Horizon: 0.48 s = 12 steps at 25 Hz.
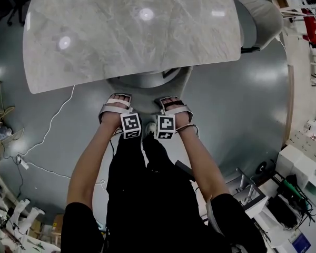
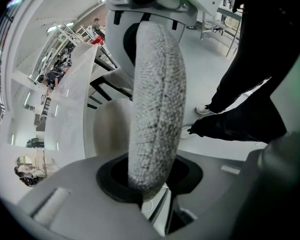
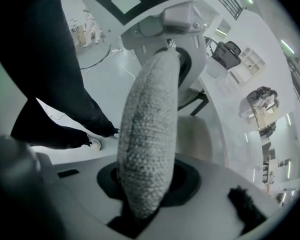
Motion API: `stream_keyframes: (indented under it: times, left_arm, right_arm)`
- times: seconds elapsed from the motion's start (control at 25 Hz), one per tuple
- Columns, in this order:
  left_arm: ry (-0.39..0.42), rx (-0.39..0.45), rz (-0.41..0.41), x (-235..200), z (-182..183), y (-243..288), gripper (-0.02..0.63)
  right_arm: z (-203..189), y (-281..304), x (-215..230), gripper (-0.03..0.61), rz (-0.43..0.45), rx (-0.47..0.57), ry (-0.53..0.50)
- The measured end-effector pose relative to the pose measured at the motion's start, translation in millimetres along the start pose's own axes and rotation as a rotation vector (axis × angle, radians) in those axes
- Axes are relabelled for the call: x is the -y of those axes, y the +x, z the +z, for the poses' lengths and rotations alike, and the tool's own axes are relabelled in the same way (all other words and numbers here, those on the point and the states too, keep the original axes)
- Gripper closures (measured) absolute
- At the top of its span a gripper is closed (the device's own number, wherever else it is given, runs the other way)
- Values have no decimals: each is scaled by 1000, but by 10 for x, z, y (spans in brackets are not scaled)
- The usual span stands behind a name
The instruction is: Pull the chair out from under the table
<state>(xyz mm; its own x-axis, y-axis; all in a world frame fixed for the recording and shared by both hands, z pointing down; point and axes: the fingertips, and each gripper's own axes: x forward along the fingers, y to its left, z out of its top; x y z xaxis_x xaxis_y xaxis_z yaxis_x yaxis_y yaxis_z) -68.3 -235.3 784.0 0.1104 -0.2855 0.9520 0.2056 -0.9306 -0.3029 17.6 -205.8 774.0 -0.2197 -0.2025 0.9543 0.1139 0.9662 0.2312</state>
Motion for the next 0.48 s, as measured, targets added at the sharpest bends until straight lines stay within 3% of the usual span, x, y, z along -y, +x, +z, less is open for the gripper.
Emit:
stream_keyframes:
  times: [0.48]
  left_arm:
    - [-40,-15,-28,304,94,-64,509]
  right_arm:
    - [0,-49,-268,486,21,10,-52]
